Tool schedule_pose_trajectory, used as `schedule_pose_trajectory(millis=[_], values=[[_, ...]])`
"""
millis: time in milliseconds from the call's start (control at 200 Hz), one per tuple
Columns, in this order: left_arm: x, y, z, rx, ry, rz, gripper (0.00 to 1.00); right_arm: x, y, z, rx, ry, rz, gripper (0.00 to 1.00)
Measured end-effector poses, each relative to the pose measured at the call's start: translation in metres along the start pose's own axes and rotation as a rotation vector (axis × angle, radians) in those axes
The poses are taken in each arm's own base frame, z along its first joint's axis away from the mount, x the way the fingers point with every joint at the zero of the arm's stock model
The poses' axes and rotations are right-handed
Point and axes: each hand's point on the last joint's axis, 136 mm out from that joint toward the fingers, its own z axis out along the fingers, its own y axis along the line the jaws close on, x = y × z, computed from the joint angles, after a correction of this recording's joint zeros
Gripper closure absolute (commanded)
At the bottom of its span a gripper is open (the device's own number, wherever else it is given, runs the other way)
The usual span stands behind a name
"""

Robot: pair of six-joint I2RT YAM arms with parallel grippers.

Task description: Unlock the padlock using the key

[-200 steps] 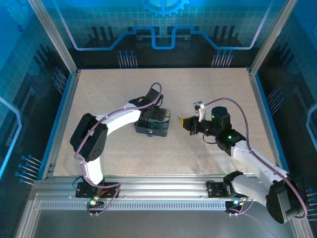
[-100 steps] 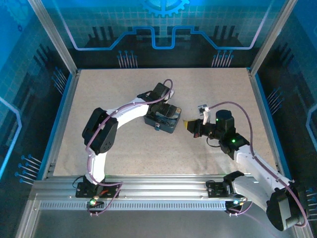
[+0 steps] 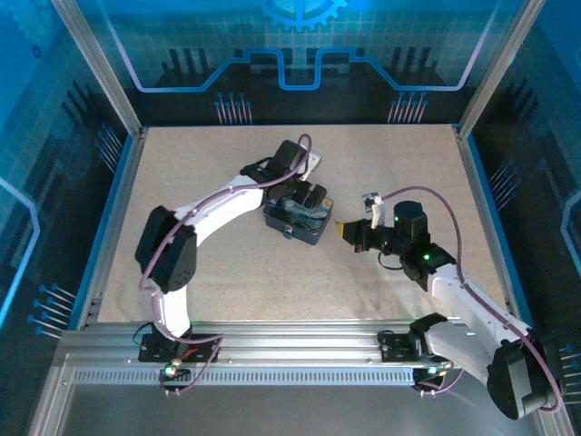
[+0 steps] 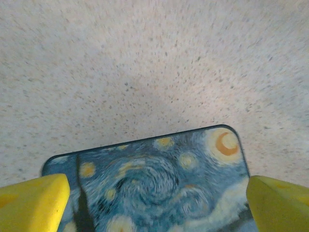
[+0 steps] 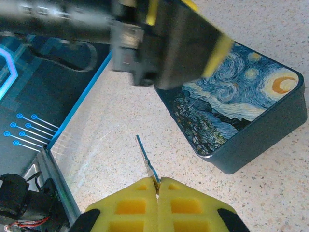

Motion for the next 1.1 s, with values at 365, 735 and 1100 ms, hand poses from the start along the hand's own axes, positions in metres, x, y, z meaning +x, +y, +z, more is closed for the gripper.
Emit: schedule_pose_trajectory(millis=[365,735,1100], values=[[0.060,0.024,-0.082,0.075,-0.185,-0.212,0.03,0.012,-0.014,0.024,0.007,0.060,0.060,1.00],[0.151,0.012,-0.046,0.255,-0.139,-0.471,0.10,0.000,-0.027,0.085,-0.007,0.111,0.131,1.00],[0.161,0.003,0.002,0.339,-0.119,-0.536,0.21,-0.012,-0.044,0.130,0.011,0.143,0.164,1.00]])
